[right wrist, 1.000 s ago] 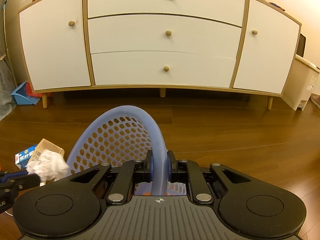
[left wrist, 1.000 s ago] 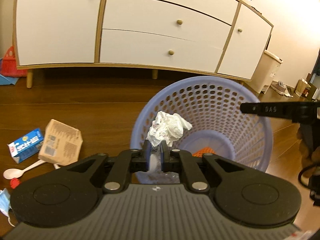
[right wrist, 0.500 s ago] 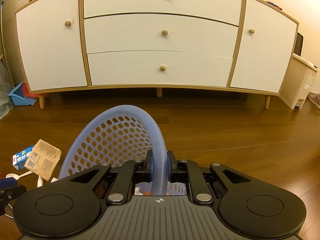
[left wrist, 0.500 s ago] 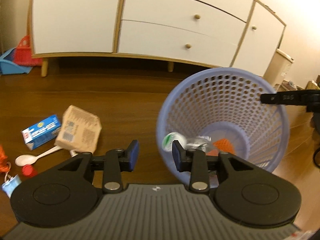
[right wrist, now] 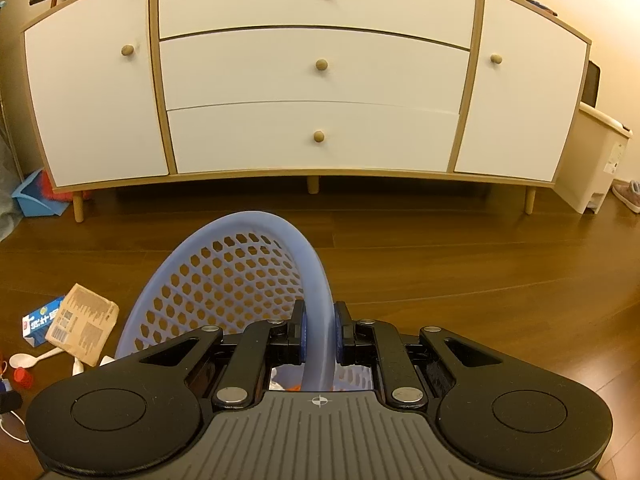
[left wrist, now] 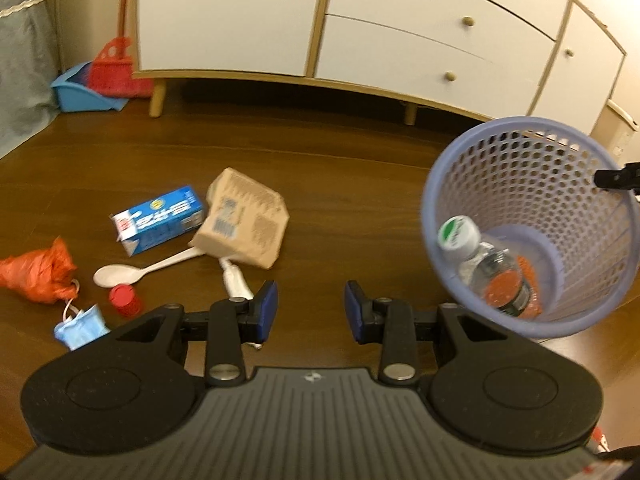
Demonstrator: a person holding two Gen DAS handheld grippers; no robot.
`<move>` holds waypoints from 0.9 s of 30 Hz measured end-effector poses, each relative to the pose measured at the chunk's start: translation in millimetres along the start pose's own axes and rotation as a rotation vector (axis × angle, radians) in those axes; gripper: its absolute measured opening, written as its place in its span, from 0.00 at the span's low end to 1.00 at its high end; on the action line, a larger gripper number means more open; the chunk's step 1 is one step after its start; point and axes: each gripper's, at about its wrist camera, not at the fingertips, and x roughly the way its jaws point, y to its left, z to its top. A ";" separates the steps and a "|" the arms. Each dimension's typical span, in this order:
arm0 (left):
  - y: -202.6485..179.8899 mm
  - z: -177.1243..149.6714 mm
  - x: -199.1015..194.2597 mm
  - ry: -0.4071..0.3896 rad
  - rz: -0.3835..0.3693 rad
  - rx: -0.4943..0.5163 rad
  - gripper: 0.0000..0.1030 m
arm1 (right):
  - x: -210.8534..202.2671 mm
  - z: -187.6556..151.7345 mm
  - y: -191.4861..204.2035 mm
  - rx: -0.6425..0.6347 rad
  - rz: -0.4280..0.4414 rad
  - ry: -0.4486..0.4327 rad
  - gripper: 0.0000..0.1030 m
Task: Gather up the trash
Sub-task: 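Withdraw the open left gripper from the wastebasket toward the blue mask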
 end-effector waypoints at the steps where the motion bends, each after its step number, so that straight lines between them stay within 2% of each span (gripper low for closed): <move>1: 3.3 -1.9 0.6 0.005 0.004 -0.005 0.33 | -0.2 -0.1 0.4 0.001 -0.001 -0.001 0.09; 11: 23.7 -18.8 17.7 0.052 0.069 -0.019 0.37 | 0.7 -2.9 13.9 -0.025 -0.021 -0.032 0.09; 18: 29.8 -30.0 39.6 0.083 0.076 -0.037 0.37 | 8.8 -2.7 16.7 -0.040 -0.060 -0.085 0.09; 22: 33.5 -36.6 44.4 0.091 0.086 -0.048 0.37 | 11.8 -0.3 13.6 -0.024 -0.049 -0.089 0.09; 27: 52.7 -47.9 38.1 0.101 0.144 -0.072 0.37 | 10.7 0.5 15.8 -0.031 -0.030 -0.091 0.09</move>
